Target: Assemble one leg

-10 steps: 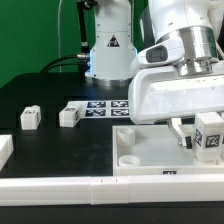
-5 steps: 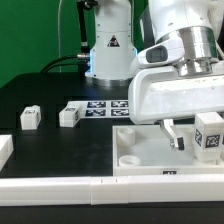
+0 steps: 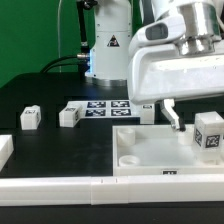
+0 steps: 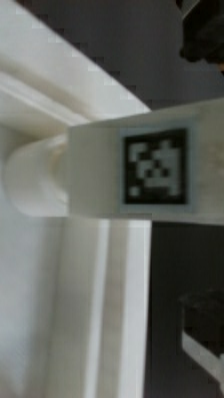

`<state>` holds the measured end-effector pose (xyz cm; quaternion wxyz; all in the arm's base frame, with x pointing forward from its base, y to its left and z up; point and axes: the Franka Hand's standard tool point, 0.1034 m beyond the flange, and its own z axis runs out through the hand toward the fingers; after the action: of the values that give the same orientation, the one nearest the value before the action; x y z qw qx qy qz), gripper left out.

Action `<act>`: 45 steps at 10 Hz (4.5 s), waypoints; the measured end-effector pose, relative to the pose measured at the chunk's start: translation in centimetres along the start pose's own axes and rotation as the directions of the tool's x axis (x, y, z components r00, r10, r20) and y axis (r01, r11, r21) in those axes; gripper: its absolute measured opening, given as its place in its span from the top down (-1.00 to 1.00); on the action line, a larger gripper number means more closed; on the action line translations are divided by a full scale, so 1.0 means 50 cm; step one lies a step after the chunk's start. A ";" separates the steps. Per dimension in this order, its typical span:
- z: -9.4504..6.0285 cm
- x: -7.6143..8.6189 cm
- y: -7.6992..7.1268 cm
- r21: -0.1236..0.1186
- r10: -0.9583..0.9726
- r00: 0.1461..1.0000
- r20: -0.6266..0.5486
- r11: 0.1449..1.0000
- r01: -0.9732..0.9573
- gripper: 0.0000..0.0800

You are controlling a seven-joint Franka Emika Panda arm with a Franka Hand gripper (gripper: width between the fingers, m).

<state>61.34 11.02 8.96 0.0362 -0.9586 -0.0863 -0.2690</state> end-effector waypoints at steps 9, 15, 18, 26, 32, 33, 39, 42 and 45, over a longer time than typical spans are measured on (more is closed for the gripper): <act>0.004 0.026 0.011 0.106 -0.013 0.868 0.496 0.993 -0.046 -0.62; 0.029 0.028 0.026 0.117 -0.029 0.805 0.592 0.992 -0.051 -0.62; 0.027 -0.001 0.012 0.112 -0.027 0.806 0.591 0.992 -0.050 -0.62; 0.029 0.006 0.011 0.010 0.148 0.788 0.598 0.981 -0.193 0.27; 0.034 0.007 -0.003 -0.417 0.843 0.400 0.360 0.529 -0.739 0.27; 0.034 0.007 -0.003 -0.467 0.911 0.293 0.290 0.402 -0.787 0.27; 0.035 0.007 -0.003 -0.510 0.966 0.158 0.203 0.242 -0.825 -0.40; 0.034 0.007 -0.011 -0.414 0.834 0.417 0.362 0.545 -0.729 -0.61; 0.034 0.002 -0.014 -0.241 0.546 0.669 0.504 0.833 -0.499 -0.62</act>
Offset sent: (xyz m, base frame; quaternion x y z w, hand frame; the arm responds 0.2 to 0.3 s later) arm 0.0000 0.0000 0.0000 0.0000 0.0000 0.0000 1.0000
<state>62.16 11.92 7.55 0.0455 -0.9787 0.1963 0.0383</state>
